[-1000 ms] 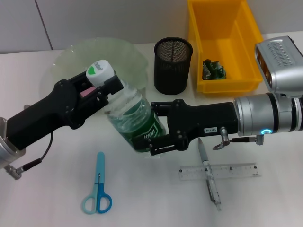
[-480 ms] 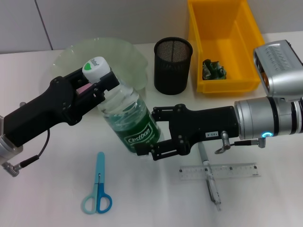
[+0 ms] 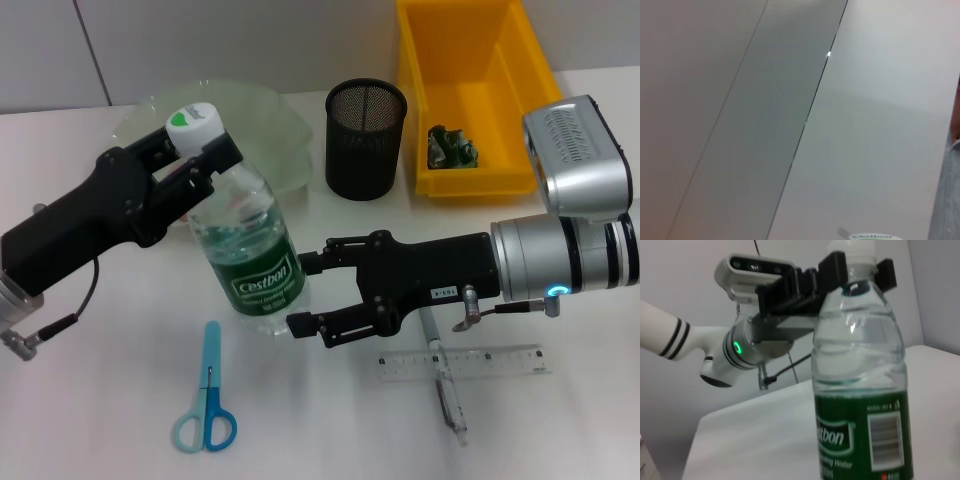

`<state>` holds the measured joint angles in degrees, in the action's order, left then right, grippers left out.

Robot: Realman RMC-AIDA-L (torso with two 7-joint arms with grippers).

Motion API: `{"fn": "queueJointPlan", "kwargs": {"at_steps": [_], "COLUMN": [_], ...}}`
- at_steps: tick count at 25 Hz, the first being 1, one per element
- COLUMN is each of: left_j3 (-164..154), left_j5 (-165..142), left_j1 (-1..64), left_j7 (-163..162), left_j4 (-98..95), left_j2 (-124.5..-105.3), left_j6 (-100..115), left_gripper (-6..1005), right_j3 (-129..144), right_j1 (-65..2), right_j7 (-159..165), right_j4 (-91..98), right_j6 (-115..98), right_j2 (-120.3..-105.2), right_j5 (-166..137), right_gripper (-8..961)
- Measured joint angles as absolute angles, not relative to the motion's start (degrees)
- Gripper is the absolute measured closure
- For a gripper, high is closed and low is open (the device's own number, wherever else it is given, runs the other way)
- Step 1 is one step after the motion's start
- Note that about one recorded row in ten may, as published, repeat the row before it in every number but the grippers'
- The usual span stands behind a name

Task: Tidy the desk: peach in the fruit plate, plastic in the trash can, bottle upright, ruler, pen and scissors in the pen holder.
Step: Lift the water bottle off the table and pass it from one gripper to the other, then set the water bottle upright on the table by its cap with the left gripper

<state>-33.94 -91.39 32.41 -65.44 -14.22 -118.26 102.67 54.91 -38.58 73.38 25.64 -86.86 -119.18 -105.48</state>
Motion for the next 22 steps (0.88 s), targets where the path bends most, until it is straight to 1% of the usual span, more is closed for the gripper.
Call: {"fn": "queueJointPlan", "kwargs": {"at_steps": [10, 22], "left_j3": [-29.77, -24.58], "left_j5": [-91.28, -91.19], "left_j1": [29.77, 27.06], "left_j7": [-61.24, -51.7], "left_j4": [-18.28, -18.64], "left_j2": [-118.21, -118.13], "left_j6": [100.14, 93.06], "left_gripper": [566, 566], "right_j3": [54.8, 53.83], "right_j1": [-37.32, -34.85], "right_j7": [72.75, 66.22], "right_j4": [25.76, 25.1], "right_j6": [-80.98, -78.08], "right_j2": [-119.26, -119.55], "right_j5": [-105.19, -102.0], "right_gripper": [143, 143]}}
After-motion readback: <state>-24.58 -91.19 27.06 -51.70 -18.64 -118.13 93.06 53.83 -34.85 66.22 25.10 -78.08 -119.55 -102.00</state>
